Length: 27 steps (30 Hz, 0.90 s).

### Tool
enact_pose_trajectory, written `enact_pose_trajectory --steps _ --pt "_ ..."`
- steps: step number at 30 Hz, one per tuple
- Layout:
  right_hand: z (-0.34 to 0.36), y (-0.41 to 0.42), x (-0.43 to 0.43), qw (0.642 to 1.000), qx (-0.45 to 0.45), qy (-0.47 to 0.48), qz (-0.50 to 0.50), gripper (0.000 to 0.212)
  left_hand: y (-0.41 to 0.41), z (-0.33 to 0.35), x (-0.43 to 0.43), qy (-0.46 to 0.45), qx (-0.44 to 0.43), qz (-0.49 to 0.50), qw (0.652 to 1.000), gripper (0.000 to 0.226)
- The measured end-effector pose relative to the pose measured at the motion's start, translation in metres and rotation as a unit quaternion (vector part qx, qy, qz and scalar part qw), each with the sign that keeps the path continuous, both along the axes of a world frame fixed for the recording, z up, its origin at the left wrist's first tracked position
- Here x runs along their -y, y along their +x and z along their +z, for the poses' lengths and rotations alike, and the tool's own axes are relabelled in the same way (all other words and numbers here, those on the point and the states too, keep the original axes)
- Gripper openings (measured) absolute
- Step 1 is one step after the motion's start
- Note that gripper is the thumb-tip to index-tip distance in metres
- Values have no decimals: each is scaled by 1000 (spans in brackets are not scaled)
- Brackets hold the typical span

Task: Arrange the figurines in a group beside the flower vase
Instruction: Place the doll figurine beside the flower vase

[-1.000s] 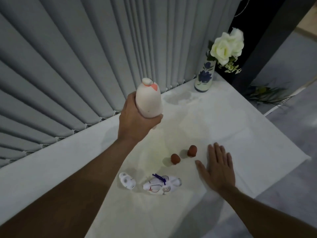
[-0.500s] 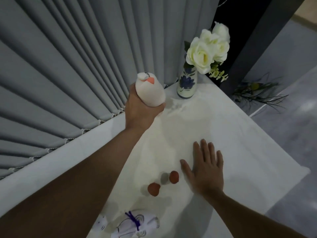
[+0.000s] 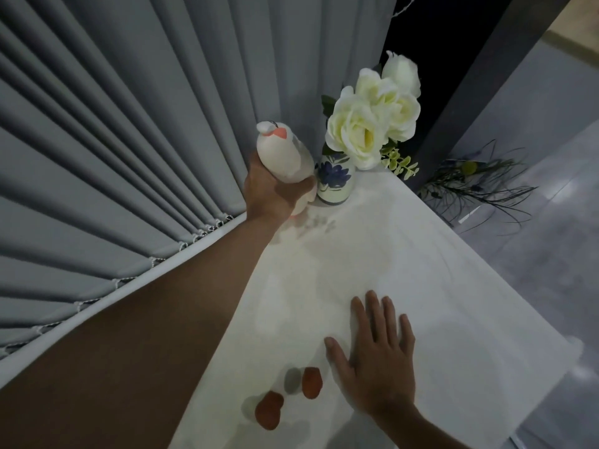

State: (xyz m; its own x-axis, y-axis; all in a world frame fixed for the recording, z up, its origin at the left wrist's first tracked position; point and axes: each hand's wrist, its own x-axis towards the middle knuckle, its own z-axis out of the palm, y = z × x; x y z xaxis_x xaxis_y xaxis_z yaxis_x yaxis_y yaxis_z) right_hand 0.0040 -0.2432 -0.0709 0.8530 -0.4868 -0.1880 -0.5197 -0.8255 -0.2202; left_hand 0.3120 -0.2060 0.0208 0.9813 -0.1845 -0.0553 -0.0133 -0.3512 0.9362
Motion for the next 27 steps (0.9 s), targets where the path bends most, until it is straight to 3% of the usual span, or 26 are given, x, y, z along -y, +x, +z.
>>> enact_pose_trajectory --steps 13,19,23,27 --pt "-3 1 0 1000 -2 -5 -2 86 2 -5 -11 -17 -37 5 999 108" --pt "-5 1 1 1000 -2 -1 -5 86 -12 6 -5 -46 -47 83 994 92" --pt "-5 1 0 1000 6 3 -7 85 -17 10 -3 -33 -31 81 996 82" --pt "-5 1 1 1000 8 5 -5 86 -18 7 -6 -21 -25 64 997 92"
